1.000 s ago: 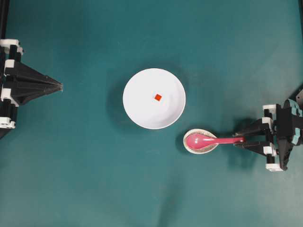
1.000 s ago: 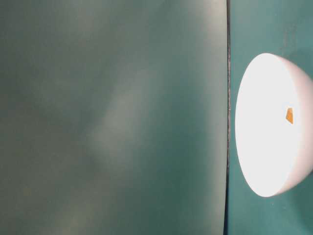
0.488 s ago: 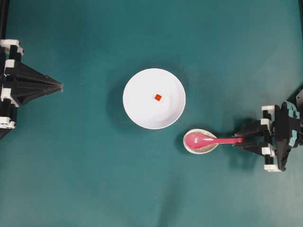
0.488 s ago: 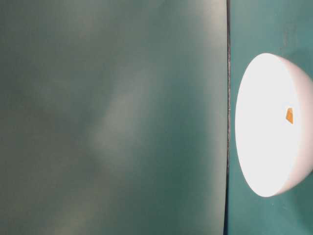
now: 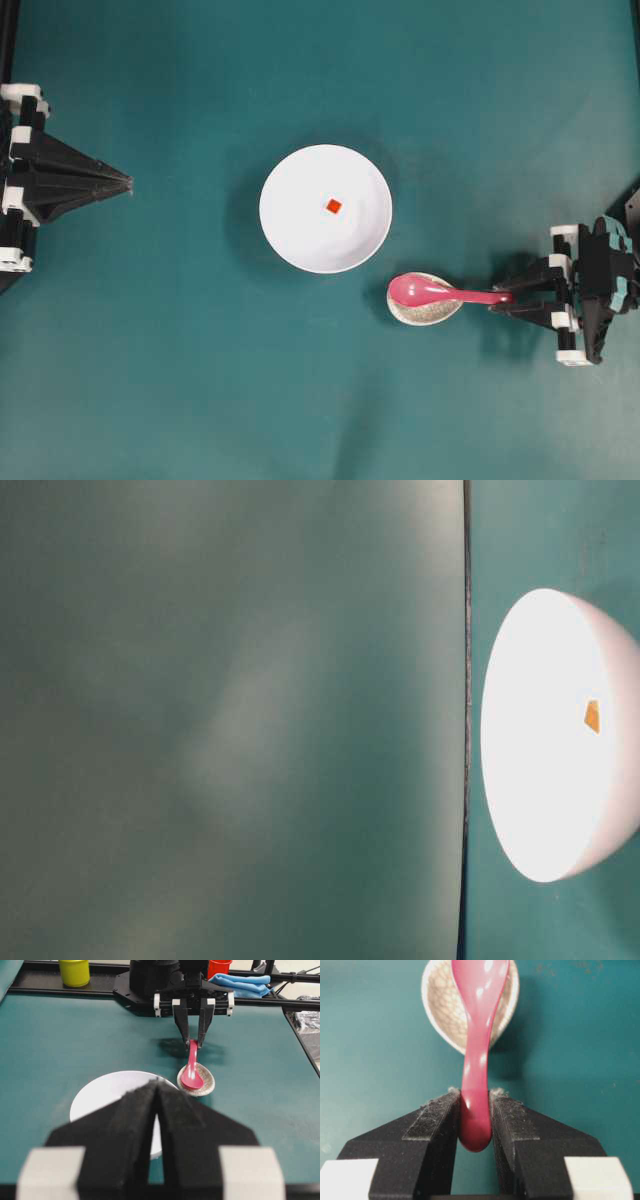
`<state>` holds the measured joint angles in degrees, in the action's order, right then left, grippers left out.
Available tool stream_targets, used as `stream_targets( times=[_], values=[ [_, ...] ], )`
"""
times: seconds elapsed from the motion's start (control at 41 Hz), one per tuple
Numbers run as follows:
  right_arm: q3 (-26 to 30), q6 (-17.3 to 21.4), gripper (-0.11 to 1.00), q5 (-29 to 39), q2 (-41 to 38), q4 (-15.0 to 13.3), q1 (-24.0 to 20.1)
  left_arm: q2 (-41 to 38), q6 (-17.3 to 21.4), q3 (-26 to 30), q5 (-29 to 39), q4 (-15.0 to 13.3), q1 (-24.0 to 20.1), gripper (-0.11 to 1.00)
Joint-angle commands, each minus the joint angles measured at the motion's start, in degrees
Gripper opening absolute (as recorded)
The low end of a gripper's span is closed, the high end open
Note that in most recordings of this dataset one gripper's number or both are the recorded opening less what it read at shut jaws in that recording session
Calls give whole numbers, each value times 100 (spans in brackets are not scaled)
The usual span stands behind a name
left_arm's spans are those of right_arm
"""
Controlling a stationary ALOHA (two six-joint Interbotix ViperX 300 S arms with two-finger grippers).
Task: Grip the spoon and scoop the red block from the bowl with right arm.
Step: 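Lift the pink spoon and carry it over the white bowl, then lower the spoon bowl into the white bowl toward the red cube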
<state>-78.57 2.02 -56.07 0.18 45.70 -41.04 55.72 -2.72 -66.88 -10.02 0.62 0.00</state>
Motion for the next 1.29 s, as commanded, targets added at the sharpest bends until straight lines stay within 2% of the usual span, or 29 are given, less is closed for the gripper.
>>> stream_targets(
  times=[0.0,0.122,0.268,0.463,0.585,0.732,0.829,1.049,1.268],
  values=[
    [88,-26,27,-62,272,18,9,-44,9,141,-26,9,-9,0],
    [176,-229,27,-9,677,18,105,-44,9,141,-26,9,-9,0],
    [325,-809,27,246,1248,18,352,-53,9,149,-26,9,-9,0],
    [650,-1652,27,1151,1863,18,914,-53,9,149,-35,9,-9,0],
    [949,-2145,27,1907,2224,9,1459,-53,9,158,-26,9,-9,0],
    [1336,-2540,27,2672,2558,0,2065,-53,0,158,-26,9,-9,0],
    [1652,-2663,27,3155,2725,0,2426,-53,9,149,-26,9,-9,0],
    [2470,-2663,27,4412,2883,0,3287,-53,0,158,-26,9,-9,0],
    [3226,-2487,27,5581,2751,0,4025,-53,0,158,-26,9,-9,0]
  ],
)
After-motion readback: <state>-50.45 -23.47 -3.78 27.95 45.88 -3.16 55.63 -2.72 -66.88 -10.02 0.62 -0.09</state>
